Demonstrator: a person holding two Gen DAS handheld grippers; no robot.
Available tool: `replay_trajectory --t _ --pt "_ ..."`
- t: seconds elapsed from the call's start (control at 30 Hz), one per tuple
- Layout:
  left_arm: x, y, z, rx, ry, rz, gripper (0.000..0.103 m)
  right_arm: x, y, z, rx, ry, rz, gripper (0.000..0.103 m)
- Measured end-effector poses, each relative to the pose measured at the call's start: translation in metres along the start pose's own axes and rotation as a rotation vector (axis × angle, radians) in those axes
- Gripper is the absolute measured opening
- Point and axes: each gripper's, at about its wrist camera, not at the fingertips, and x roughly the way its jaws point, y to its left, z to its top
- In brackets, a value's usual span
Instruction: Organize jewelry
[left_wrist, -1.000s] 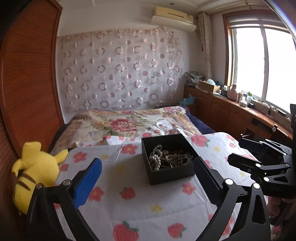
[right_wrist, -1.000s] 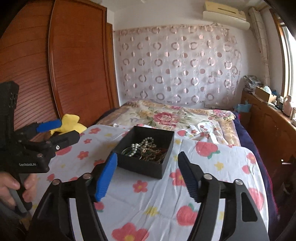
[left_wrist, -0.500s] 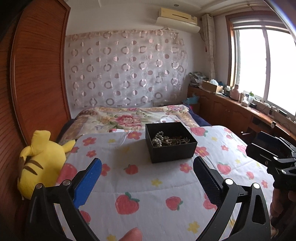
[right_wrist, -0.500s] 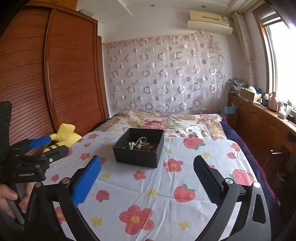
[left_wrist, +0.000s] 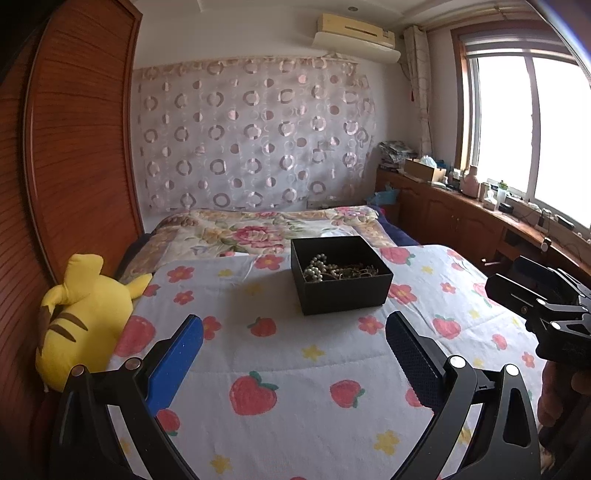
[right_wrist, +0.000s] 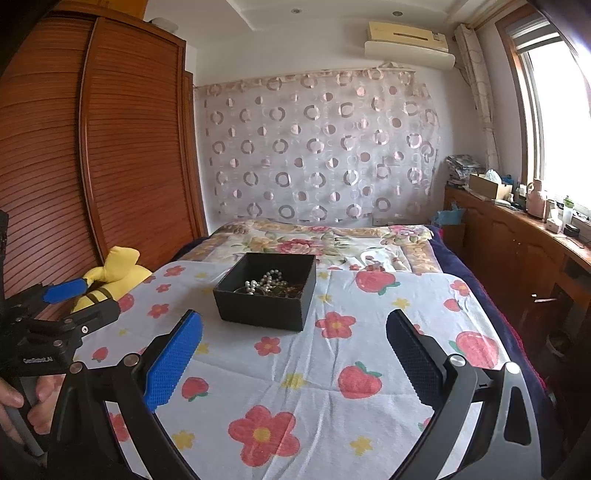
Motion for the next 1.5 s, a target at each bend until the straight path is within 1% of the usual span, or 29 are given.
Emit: replay_trajectory --t 0.67,1.17,1.5 --pt "-0.001 0.0 -0.004 0.001 -0.002 0.0 0.095 -0.003 0.0 -0.004 0.008 -0.006 -0.008 0.1" --pt "-0.004 -0.009 -0.003 0.004 -0.011 -0.003 0.095 -0.01 0.002 0.0 0.017 -0.018 -0.015 0.1" --pt "-0.004 -0.007 -0.005 0.003 -0.011 -0.002 0.095 -0.013 0.003 0.002 0.02 -0.024 -0.017 0.1"
